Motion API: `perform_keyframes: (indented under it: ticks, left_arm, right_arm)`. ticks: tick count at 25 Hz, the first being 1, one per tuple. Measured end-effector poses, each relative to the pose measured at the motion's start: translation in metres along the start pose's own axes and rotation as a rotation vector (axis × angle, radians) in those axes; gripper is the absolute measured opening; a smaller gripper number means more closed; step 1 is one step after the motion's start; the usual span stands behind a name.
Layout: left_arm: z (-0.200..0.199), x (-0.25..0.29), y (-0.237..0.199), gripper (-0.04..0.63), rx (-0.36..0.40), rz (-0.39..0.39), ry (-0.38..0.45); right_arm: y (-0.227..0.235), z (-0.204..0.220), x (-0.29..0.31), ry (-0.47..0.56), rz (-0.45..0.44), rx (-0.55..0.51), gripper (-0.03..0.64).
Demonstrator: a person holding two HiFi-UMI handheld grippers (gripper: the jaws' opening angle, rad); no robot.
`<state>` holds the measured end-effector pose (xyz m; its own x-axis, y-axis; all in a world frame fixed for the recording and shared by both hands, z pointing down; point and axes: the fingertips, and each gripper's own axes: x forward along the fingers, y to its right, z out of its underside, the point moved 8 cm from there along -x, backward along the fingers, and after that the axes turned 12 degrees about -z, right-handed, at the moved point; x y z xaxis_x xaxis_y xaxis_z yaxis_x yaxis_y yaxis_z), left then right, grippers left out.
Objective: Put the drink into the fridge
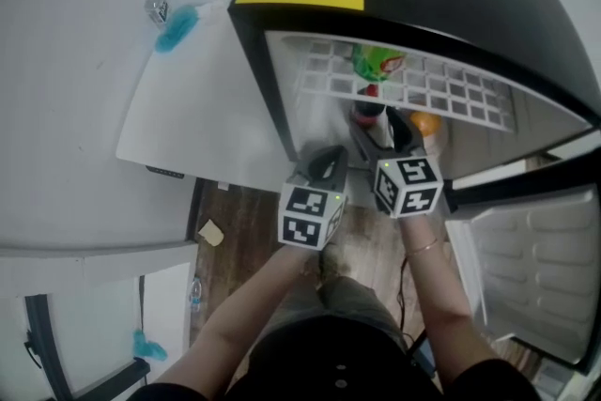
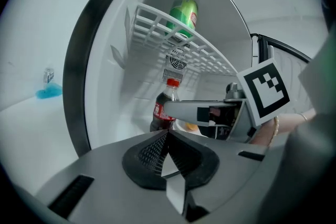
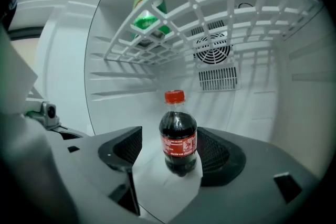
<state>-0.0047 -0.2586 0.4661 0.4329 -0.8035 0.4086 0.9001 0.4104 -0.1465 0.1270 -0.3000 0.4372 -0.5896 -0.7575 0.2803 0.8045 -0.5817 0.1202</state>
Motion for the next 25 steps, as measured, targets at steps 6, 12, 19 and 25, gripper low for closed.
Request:
perform_keyframes:
  ticks: [6,12,19,25]
  left_arm:
    - [-0.009,-0.012,0.002,0.006,-0.008,0.017,0.030]
    - [-0.023,-0.019,0.006,0.006,-0.011,0.037,0.085]
    - [-0.035,-0.032,0.006,0.006,0.003,0.051,0.115]
    - [-0.048,-0.045,0.010,0.006,-0.002,0.078,0.152]
  right_arm:
    - [-0.014,-0.013,-0.033,0.098,-0.040,0.043,0.316]
    - [-0.024,-0.020,-0.062,0.141,-0.035,0.034,0.178]
    - [-0.031,-0.020,-0.079,0.110,-0.033,0.006,0.059]
    - [-0.029,-0.027,-0.097,0.147,-0.007,0.026,0.011]
